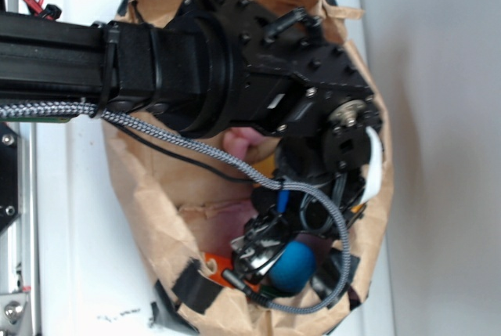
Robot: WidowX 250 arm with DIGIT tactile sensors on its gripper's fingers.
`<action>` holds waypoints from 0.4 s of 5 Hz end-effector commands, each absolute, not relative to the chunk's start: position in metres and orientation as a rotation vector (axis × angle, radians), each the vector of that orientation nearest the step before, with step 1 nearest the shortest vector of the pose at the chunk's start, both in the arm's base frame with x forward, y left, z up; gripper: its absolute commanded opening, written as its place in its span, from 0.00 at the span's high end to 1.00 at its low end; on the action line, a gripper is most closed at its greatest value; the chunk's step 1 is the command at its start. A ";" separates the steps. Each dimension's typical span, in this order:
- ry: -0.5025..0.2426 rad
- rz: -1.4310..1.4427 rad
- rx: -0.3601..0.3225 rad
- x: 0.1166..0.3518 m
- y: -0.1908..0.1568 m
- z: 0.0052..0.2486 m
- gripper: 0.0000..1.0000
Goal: Grab the blue ball.
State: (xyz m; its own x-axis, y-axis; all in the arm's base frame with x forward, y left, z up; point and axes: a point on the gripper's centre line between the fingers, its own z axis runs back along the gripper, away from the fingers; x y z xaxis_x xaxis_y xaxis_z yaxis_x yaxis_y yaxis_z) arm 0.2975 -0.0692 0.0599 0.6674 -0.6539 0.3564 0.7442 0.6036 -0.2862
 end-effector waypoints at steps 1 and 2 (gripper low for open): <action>-0.272 -0.919 -0.535 0.291 -0.082 0.054 1.00; -0.330 -0.906 -0.564 0.297 -0.081 0.044 1.00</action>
State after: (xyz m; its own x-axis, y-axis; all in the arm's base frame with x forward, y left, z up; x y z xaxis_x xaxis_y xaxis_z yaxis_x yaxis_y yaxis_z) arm 0.2943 -0.0793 0.0336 0.6036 -0.6359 0.4809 0.7971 0.4937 -0.3477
